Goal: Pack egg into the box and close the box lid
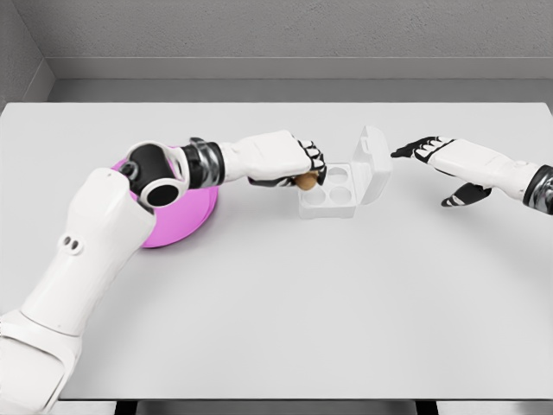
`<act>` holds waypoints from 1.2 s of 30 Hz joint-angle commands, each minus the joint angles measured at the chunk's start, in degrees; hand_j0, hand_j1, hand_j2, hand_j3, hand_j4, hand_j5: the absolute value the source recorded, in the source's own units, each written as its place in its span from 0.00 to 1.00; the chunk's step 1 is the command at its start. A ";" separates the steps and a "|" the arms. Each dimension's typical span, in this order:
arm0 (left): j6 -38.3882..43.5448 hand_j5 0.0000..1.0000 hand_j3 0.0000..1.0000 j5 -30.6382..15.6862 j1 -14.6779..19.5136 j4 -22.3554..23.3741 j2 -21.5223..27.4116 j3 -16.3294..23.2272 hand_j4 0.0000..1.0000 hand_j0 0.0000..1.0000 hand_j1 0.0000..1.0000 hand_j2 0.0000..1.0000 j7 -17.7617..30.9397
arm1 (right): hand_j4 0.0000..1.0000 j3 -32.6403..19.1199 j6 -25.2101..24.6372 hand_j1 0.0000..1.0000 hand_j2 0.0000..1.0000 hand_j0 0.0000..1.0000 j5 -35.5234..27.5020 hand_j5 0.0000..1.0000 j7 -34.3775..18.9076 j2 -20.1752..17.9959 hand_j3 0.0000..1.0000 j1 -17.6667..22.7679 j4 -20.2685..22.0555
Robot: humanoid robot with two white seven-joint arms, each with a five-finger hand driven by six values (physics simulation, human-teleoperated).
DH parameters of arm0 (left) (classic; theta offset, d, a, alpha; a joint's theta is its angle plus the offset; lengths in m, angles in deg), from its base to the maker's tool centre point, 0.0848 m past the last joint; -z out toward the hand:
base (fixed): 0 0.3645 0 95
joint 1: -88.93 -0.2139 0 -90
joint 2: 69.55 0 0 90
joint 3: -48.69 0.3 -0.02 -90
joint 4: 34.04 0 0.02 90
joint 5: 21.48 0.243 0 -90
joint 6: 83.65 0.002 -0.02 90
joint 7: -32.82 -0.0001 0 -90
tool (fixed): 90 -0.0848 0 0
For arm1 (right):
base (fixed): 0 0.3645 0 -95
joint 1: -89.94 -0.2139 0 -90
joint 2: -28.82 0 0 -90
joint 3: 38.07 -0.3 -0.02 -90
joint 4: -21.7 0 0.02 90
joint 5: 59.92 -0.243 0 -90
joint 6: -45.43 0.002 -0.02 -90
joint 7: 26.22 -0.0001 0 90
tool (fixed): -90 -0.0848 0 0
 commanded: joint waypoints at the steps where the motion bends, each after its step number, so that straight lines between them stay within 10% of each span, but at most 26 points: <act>1: 0.18 0.42 0.42 0.10 0.09 2.64 -0.93 -0.05 0.42 0.42 0.42 0.42 0.03 | 1.00 -0.03 -0.08 1.00 1.00 1.00 -0.35 1.00 0.03 -0.08 1.00 0.00 0.03; 26: 0.18 0.47 0.47 3.61 0.88 7.03 -5.06 -0.66 0.47 0.47 0.47 0.47 0.03 | 1.00 -0.03 0.18 1.00 1.00 1.00 -0.44 1.00 0.03 -0.08 1.00 0.00 0.12; 36: 0.18 0.75 0.75 3.53 1.14 7.03 -5.15 -0.93 0.75 0.75 0.75 0.75 0.03 | 1.00 0.05 0.18 1.00 1.00 1.00 -0.44 1.00 -0.06 0.00 1.00 -0.35 0.21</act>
